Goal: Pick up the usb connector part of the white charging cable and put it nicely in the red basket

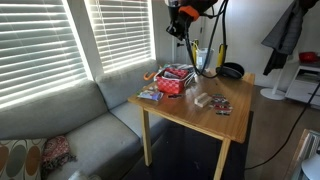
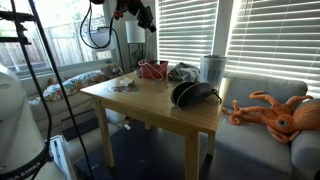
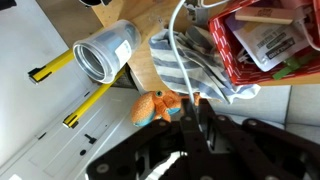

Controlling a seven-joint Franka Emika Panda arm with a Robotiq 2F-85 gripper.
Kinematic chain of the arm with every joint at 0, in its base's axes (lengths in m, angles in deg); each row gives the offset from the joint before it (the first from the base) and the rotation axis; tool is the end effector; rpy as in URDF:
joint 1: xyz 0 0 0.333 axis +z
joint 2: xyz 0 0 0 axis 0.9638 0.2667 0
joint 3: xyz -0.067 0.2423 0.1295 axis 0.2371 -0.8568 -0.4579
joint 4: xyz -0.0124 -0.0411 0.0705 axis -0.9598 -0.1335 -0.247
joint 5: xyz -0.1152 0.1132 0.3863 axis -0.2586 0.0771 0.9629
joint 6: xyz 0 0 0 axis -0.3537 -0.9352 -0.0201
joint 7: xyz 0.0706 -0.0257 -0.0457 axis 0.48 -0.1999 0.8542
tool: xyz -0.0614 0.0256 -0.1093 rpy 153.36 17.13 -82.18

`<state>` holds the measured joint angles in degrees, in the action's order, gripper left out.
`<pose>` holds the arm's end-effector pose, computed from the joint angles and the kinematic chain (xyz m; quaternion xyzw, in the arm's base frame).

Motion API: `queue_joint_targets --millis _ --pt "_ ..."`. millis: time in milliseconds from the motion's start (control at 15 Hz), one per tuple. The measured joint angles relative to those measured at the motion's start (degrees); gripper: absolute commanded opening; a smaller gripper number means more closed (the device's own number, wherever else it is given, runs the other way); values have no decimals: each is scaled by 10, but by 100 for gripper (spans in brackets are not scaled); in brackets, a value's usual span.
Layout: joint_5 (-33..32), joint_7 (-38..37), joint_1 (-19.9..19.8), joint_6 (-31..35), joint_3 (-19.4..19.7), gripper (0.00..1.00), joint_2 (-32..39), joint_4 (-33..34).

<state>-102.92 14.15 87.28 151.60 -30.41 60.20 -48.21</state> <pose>0.5544 0.2104 0.5238 0.9361 -0.0572 0.2232 0.2657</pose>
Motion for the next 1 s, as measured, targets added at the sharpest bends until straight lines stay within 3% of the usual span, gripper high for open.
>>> queue_joint_targets --millis 533,1000 --pt "60 -3 -7 108 27 9 70 -43" --pt "80 -1 -7 126 44 9 122 -43"
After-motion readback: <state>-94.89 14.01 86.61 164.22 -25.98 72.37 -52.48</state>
